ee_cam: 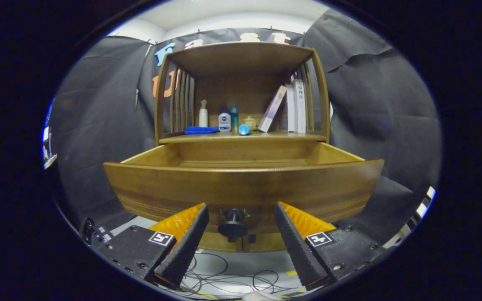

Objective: Pull open the drawer, take out the items inside it, and place them on the countertop above the cabinet.

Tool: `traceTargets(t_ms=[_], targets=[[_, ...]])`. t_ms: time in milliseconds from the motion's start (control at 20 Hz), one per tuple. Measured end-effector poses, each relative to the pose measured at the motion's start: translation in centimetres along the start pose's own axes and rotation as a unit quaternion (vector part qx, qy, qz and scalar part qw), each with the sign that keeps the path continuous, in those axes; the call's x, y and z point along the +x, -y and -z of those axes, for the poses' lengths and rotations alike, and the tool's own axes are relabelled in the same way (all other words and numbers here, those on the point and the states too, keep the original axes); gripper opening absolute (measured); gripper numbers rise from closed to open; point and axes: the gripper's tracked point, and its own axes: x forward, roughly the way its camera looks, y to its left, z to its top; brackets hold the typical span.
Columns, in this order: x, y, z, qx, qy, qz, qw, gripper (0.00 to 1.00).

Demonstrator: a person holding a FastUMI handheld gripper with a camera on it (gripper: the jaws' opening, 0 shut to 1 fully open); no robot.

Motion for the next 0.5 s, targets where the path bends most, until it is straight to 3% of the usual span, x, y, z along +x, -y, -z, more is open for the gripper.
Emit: traceTargets(t_ms=[500], targets=[[2.4, -0.2, 1.0, -0.019, -0.005, 0.022, 1.0, 1.0]])
